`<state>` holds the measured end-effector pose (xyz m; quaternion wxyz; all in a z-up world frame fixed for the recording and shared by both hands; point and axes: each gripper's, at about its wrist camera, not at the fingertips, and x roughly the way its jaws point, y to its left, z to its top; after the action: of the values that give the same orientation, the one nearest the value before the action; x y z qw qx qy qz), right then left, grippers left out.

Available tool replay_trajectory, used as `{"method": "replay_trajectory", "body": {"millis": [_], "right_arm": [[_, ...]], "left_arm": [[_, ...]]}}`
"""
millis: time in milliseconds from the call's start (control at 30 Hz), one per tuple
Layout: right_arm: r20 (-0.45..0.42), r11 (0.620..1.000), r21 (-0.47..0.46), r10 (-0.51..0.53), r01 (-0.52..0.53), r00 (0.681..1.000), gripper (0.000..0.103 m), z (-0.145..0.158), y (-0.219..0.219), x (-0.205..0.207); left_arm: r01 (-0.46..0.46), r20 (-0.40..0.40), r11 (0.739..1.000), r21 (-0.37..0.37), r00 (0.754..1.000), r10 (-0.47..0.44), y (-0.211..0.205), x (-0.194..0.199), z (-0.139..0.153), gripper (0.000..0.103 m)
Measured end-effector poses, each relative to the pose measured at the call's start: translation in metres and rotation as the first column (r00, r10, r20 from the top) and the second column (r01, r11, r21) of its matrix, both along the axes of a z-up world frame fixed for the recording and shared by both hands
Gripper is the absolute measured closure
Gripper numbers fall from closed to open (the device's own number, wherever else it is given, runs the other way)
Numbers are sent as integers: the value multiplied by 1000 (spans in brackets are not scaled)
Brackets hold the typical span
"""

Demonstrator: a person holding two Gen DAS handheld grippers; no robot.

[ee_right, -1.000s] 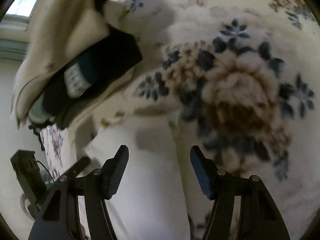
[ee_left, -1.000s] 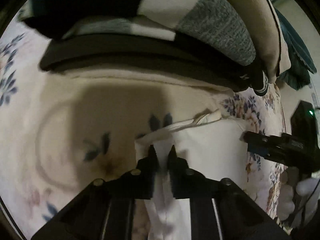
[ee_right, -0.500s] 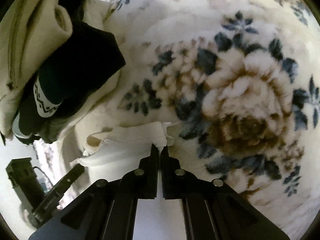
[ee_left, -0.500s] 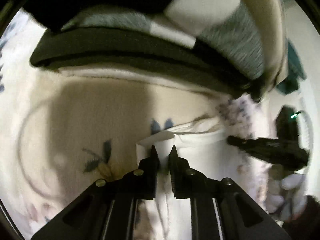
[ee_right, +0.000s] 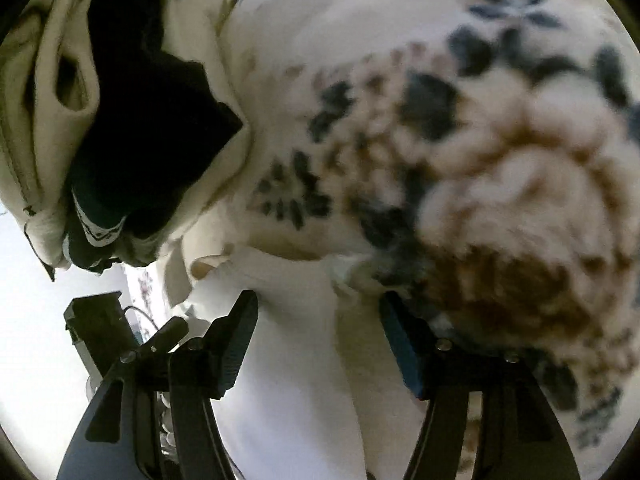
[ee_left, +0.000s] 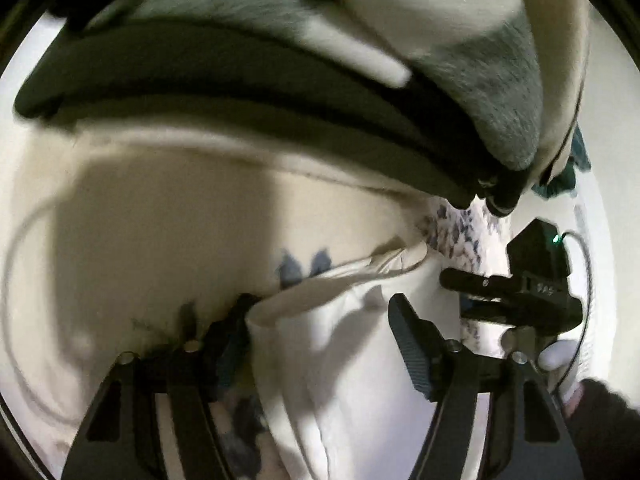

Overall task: Fold small clothes
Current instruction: 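Grasp the T-shirt hem with the left tool while the right tool grasps beside it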

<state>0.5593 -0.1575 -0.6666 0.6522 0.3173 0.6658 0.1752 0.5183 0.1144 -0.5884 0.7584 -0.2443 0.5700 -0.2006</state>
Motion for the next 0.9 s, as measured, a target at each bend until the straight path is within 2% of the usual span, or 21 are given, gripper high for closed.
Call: {"method": "replay_trajectory", "body": {"millis": [33,67,100,133,300,500,633,733,833,900], "right_arm": [[20,1000,2,5,-5,1000,37,1,3,1],[35,1000,11,8,-8,999,50,4,4,1],[54,1000,22,14,-15,998,63,6,7,2],[53,1000,18,20,-21,998,84,6,10,1],[92,1000,22,13,-15,996,88,21,23,-9],[149,997,83,-13,0,989,89,60,21,-32],[180,991,131,-23,-1,983,89,90,19,-65],[178,985,172,-38,7,983,89,108,15,-100],[156,982,189,-32,2,987,89,118,13,-149],[114,978,206,-5,-18,993,86,116,15,-175]], "left_arm": [[31,1,999,30,1000,-32,-5,1,1,87],[45,-1,999,24,999,-45,-7,1,1,93],[47,8,998,31,999,-47,-6,-1,2,93],[52,29,998,44,998,-54,-7,-3,8,94],[44,85,998,45,995,-47,-6,-15,36,95],[36,159,999,19,987,-39,8,-44,80,95],[35,189,999,-14,982,-32,12,-81,107,95],[35,171,999,-38,985,-28,10,-117,118,93],[30,117,999,-10,993,-29,11,-164,118,83],[14,69,1000,14,998,-15,8,-197,111,54]]}}
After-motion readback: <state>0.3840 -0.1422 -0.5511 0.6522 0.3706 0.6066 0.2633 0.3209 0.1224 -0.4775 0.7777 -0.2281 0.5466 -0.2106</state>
